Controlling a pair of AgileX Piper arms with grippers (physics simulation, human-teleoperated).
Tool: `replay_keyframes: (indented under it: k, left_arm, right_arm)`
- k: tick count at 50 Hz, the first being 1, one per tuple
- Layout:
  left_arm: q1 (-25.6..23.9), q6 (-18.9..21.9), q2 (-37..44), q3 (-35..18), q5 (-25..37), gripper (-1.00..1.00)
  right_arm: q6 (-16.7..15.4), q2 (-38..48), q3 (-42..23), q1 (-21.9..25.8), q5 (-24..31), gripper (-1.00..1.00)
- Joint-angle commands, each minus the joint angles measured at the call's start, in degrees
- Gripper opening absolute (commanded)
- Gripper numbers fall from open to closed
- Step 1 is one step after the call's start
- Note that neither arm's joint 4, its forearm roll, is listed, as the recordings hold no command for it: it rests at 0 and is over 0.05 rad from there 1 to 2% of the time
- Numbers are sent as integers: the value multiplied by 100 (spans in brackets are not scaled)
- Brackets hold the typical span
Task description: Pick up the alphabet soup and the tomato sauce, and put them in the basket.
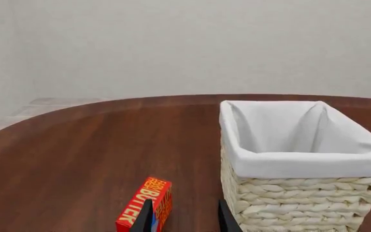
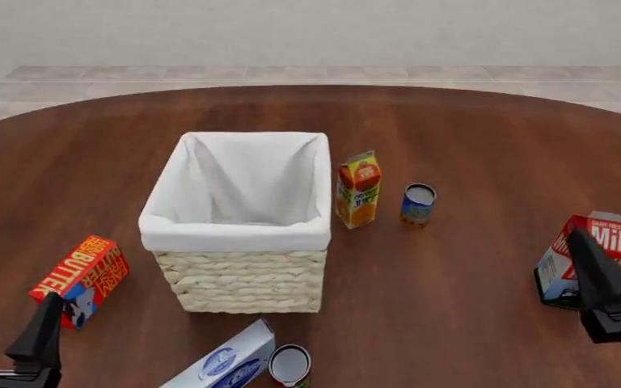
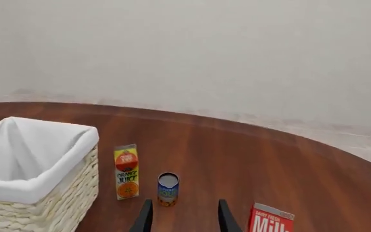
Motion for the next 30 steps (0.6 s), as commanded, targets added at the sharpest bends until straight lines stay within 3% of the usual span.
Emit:
replay_keyframes:
  k: [1, 3, 4, 9, 19, 22, 24, 30]
  left_arm:
    - [-11, 6, -4, 3, 24, 100]
    - [-10, 8, 3, 3, 18, 100]
    - [-9, 8, 19, 3, 4, 100]
    - [-5, 14, 48, 4, -18, 100]
    - [-9, 8, 62, 6, -13, 100]
    - [-10, 4, 74, 7, -25, 100]
    - [-11, 3, 98, 7, -48, 100]
    - [-10, -9, 224, 8, -164, 100]
  right_arm:
    - [-283, 763, -557, 265, -35, 100]
    - [-432, 1068, -646, 214, -68, 100]
    - [-281, 1111, -701, 246, -45, 100]
    - [-141, 1681, -1003, 306, -25, 100]
    - [-437, 2488, -1344, 458, 52, 100]
    - [-225, 2617, -1448, 454, 88, 100]
    - [-414, 2793, -1453, 414, 24, 100]
    - [-446, 3118, -1544, 446, -56, 100]
